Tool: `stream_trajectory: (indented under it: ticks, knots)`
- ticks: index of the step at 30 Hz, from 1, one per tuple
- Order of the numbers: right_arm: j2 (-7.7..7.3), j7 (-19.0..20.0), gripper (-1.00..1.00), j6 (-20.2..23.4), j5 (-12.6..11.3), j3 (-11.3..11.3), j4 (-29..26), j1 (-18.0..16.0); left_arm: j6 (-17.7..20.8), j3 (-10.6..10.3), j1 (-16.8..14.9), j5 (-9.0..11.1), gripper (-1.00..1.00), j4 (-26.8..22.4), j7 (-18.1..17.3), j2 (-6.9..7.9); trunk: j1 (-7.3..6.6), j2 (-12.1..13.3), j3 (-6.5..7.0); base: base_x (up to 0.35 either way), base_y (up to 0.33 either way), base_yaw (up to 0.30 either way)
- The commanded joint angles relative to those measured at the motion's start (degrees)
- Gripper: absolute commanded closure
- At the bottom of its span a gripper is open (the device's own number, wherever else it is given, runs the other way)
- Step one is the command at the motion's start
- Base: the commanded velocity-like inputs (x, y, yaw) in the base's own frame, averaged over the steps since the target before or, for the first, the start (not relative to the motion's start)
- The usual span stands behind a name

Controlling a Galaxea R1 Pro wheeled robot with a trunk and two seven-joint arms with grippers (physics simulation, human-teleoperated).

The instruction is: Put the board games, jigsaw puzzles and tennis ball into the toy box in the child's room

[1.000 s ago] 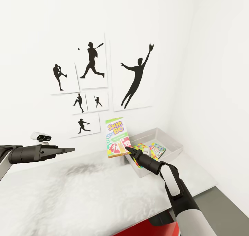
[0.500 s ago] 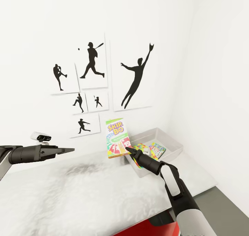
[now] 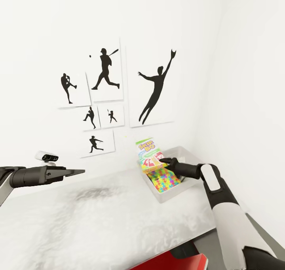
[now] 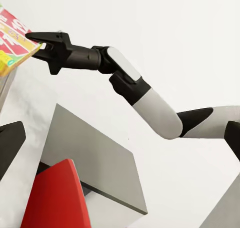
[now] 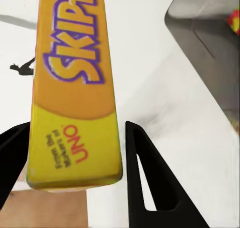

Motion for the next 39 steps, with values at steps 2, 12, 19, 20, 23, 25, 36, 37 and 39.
stream_trajectory:
  ticks: [2, 12, 19, 20, 23, 25, 36, 37, 39]
  knots:
    - [-0.38, 0.41, 1.00, 0.34, 0.39, -0.40, 0.45, -0.12, 0.60, -0.14, -0.08, 0.20, -1.00, 0.03, -0.12, 0.06, 0.04, -0.14, -0.14, 0.000, 0.000, 0.000]
    - [-2.36, 0.00, 1.00, -0.20, 0.64, -0.57, 0.94, -0.97, 0.60, -0.14, -0.08, 0.20, -1.00, 0.03, 0.03, 0.06, 0.04, -0.14, -0.14, 0.000, 0.000, 0.000]
    - [-3.71, -6.90, 1.00, -0.12, 0.99, -0.45, 11.70, -9.73, 0.60, -0.14, -0.08, 0.20, -1.00, 0.03, 0.03, 0.06, 0.04, -0.14, -0.14, 0.000, 0.000, 0.000]
    - [-3.80, -8.32, 1.00, -0.09, 1.03, -0.43, 13.81, -10.95, 0.60, -0.14, -0.08, 0.20, -1.00, 0.03, 0.04, 0.06, 0.04, -0.14, -0.14, 0.000, 0.000, 0.000]
    - [-4.12, -10.56, 1.00, -0.33, 1.18, -0.19, 17.33, -12.96, 0.60, -0.12, -0.08, 0.20, -1.00, 0.03, 0.05, 0.06, 0.04, -0.14, -0.14, 0.000, 0.000, 0.000]
    - [-4.33, -11.31, 1.00, -0.56, 1.21, 0.08, 18.24, -13.46, 0.60, -0.13, -0.08, 0.20, -1.00, 0.03, 0.05, 0.06, 0.04, -0.14, -0.14, 0.000, 0.000, 0.000]
    - [-6.08, -12.94, 1.00, -0.66, 1.50, 0.25, 19.06, -12.63, 0.60, -0.14, -0.08, 0.20, -1.00, 0.03, -0.04, 0.06, 0.04, -0.14, -0.14, 0.000, 0.000, 0.000]
    - [-6.10, -12.97, 1.00, -0.67, 1.51, 0.32, 19.09, -12.60, 0.58, -0.14, -0.08, 0.20, -1.00, 0.03, -0.04, 0.06, 0.04, -0.14, -0.14, 0.000, 0.000, 0.000]
    - [-6.13, -13.01, 1.00, -0.68, 1.52, 0.49, 19.11, -12.58, 0.59, -0.14, -0.08, 0.20, -1.00, 0.03, -0.06, 0.06, 0.04, -0.14, -0.14, 0.000, 0.000, 0.000]
